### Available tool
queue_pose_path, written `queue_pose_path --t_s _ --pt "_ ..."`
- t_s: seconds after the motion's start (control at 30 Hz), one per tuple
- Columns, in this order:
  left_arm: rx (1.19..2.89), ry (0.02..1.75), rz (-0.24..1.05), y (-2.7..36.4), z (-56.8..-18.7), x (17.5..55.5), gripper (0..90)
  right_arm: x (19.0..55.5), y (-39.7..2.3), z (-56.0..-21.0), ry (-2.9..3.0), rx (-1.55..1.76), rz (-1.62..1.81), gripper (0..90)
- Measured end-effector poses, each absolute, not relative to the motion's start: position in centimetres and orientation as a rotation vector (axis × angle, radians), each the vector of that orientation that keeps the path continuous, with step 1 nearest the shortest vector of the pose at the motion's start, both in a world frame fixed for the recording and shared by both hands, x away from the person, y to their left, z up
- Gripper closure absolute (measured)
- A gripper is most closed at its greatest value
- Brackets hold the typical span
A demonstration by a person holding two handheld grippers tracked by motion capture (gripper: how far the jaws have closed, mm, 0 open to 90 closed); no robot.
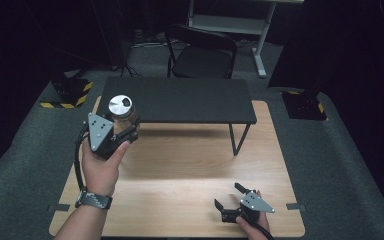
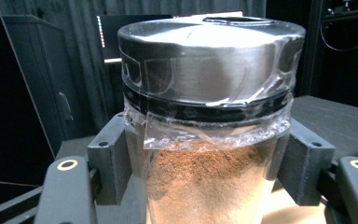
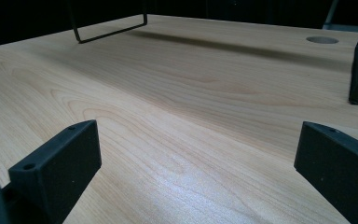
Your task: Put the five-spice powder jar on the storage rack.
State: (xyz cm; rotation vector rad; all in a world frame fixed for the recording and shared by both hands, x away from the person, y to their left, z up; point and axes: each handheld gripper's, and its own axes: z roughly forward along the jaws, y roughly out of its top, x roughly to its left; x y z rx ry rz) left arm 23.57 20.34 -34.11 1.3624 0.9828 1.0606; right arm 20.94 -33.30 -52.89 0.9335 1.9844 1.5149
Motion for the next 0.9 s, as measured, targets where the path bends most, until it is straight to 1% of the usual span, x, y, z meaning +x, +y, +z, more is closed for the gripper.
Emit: queue_pose_path --t_s 0.43,0.67,0.9 --pt "1.332 1.011 1.099 18.7 -33.9 28.3 30.7 21.0 -33.4 -52.9 1.989 0.923 1.523 0.4" --pt "1.330 1.042 1.074 18.0 -34.7 30.3 30.7 21.0 -33.5 -53.0 1.989 0.920 1.528 0.4" --pt "1.352 1.019 1.061 16.9 -34.7 32.0 30.7 21.0 -33.5 -53.0 1.986 0.924 1.534 0.4"
